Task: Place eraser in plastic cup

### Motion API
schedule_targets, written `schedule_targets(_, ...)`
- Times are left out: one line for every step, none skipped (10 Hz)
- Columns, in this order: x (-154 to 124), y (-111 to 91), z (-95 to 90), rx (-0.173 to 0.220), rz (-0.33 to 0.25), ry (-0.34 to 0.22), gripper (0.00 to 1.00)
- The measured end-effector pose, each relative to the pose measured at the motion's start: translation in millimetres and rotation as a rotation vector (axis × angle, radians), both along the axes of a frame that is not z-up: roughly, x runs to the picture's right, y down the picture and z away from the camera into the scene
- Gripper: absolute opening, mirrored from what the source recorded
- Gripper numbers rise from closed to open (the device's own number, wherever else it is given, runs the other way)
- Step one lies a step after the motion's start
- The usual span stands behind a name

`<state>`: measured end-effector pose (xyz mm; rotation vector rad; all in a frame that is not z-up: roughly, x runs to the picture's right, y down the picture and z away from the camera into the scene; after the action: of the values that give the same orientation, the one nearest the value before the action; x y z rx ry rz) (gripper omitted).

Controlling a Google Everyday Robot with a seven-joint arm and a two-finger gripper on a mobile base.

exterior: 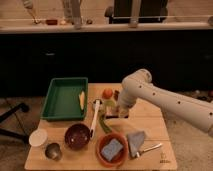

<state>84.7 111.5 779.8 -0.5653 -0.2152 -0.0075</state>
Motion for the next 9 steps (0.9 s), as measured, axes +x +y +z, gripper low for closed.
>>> schedule_targets(7,-2,1.1,0.013,-0.036,0.005,0.00)
schedule_targets(12,-3,1.4,0.023,-0.076,0.001,0.00)
schedule_targets(16,-5,3.4,0.049,-0.178,-0.023,0.00)
schedule_targets(14,-7,4.4,0.058,-0.217,-0.039,0.00)
schedule_targets(14,-8,4.8,0.066,-0.250,-0.053,0.00)
schedule_targets(15,-11,5.4,0.088,-0.322,-0.096,0.00)
schedule_targets(14,-14,4.8,0.107,-0.379,-0.140,0.00)
schedule_targets(11,-18,4.0,0.124,-0.436,-0.190,0.00)
schedule_targets(8,-22,3.2,0.130,-0.470,-0.230,0.00)
